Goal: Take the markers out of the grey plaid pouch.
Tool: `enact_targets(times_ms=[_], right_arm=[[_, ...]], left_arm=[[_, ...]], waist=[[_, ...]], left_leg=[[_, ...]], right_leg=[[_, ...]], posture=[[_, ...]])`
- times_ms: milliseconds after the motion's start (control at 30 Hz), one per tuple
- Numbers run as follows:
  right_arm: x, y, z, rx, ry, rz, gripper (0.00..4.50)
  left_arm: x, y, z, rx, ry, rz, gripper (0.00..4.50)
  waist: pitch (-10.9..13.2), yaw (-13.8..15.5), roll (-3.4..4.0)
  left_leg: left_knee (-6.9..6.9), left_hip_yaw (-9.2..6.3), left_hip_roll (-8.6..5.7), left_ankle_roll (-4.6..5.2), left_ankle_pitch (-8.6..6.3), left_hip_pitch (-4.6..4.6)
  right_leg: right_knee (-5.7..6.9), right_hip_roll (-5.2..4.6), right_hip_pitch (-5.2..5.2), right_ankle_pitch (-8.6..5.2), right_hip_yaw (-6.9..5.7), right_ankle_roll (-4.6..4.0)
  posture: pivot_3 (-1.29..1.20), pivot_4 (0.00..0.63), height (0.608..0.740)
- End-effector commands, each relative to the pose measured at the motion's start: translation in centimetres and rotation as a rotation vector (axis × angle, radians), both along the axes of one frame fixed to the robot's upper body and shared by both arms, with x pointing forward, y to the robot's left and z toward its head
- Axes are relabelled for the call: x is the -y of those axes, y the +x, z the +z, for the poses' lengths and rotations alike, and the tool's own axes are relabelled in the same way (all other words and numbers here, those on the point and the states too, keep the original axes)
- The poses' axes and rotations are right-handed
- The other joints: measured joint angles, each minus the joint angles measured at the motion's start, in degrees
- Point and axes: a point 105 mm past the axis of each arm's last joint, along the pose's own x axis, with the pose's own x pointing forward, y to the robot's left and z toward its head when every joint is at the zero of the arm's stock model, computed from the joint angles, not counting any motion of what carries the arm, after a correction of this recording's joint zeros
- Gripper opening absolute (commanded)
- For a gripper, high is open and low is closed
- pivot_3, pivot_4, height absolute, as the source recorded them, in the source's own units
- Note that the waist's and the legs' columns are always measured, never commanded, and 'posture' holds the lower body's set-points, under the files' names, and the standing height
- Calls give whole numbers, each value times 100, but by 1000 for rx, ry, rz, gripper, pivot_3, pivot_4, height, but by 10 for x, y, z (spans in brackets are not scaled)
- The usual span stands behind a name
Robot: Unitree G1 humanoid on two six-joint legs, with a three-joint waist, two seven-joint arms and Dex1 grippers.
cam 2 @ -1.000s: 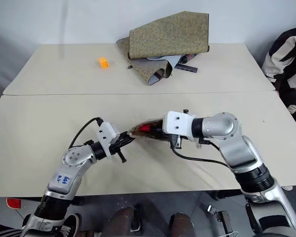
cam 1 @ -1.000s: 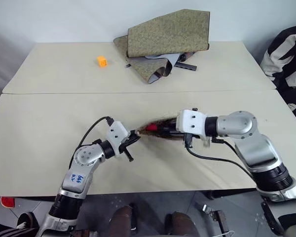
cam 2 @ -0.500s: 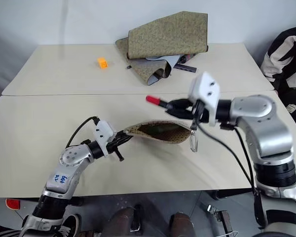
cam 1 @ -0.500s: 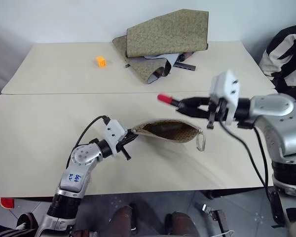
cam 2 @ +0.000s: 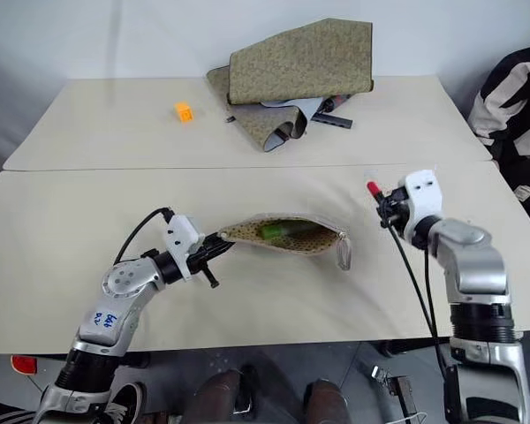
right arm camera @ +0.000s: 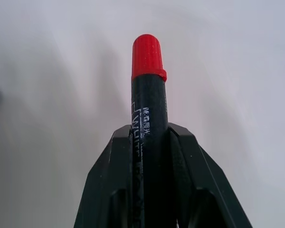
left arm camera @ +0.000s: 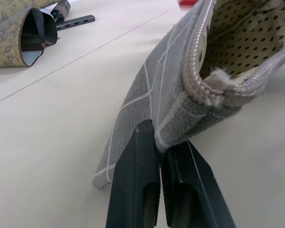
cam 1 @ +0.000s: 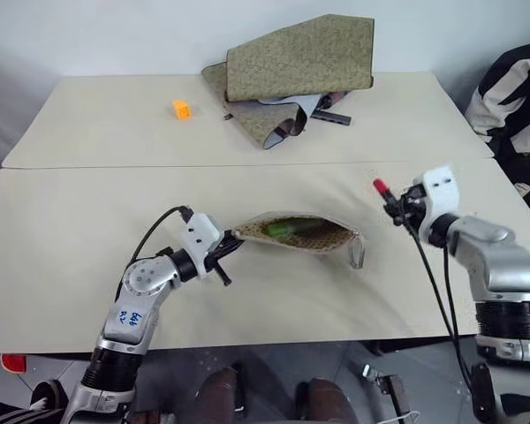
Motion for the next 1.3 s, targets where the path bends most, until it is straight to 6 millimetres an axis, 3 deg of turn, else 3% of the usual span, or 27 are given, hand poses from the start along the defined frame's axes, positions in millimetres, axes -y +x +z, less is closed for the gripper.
enact_targets(times_ms=[33, 300, 433, 467, 600, 667, 733, 800, 867, 933, 1100, 1133, 1200, 1300], right_arm=[[9, -1, 17, 68, -11, -40, 1003], [10, -1, 15, 57, -10, -38, 3763], [5, 1, 28, 93, -5, -11, 3763], [-2, 2, 42, 136, 40, 17, 3763], [-54, -13, 105, 355, 84, 318, 3763], [-86, -35, 127, 430, 64, 511, 3763], [-113, -55, 136, 492, -18, 665, 3763], [-136, -71, 130, 490, -58, 789, 3375], [-154, -88, 107, 458, -206, 925, 2867], [-163, -96, 90, 429, -207, 981, 2102], [-168, -90, 54, 408, -415, 1001, 253], [-165, -84, 49, 413, -476, 976, 43], [-161, -66, 52, 433, -475, 873, 43], [-161, -58, 53, 433, -422, 825, 43]], left_arm=[[0, -1, 6, 25, -9, -4, 0], [2, -1, 6, 24, -10, -9, 0], [1, -1, 6, 24, -9, -8, 0], [1, -1, 6, 24, -9, -8, 0], [2, -2, 6, 22, -11, -11, 0], [2, -2, 6, 18, -14, -15, 0], [4, -2, 7, 14, -17, -22, 0], [5, 0, 8, 11, -22, -26, 0], [7, 2, 11, 13, -23, -26, 0], [9, 4, 14, 13, -32, -25, 0], [12, 3, 17, 10, -38, -36, 0], [13, 2, 17, 10, -39, -40, 0], [14, 0, 17, 6, -40, -48, 0], [16, -3, 16, 0, -33, -60, 0]], waist=[[0, 0, 0], [0, 2, 0], [0, 2, 0], [0, 2, 0], [4, -14, 8], [4, -6, 8], [4, -1, 8], [4, 14, 7], [4, 35, 7], [2, 32, 3], [3, 11, 4], [2, 9, 4], [2, 8, 3], [2, 9, 3]], left_leg=[[0, 0, 0, 0, 0, 0], [-2, 0, 1, -1, 0, 0], [-2, 0, 1, -1, 0, 0], [-1, 0, 1, -1, 0, 0], [-1, 2, 2, 0, 0, -5], [-3, 0, 9, -2, -1, -3], [-6, -5, 10, -5, -3, -4], [-6, -9, 9, -7, -5, -5], [-4, -14, 2, -4, -6, -8], [0, -20, -4, -2, -7, -16], [8, -18, -12, 6, -1, -22], [9, -18, -11, 7, -1, -23], [10, -20, -10, 5, 0, -21], [10, -21, -10, 3, 3, -23]], right_leg=[[-1, 0, -1, 0, 0, 0], [0, 0, -2, 0, 2, 0], [0, 0, -2, 0, 2, 0], [0, 0, -2, 0, 2, 0], [0, 0, -10, 0, 5, 0], [1, 0, -9, 0, 4, 0], [-1, -2, -10, 0, 2, 0], [-3, -5, -7, 0, -1, 0], [-4, -7, -5, 0, -2, 0], [-6, -10, -5, 1, -1, 2], [-5, -7, -7, 7, -13, 13], [-5, -7, -8, 7, -12, 13], [-3, -5, -6, 7, -14, 13], [-3, -3, -7, 7, -17, 13]], posture=[[0, 150, 740], [0, 150, 740], [0, 150, 740], [0, 150, 740], [0, 150, 740], [0, 150, 740], [0, 150, 740], [0, 150, 740], [0, 150, 740], [0, 150, 740], [0, 150, 740], [0, 150, 740], [0, 150, 740], [0, 150, 740]])
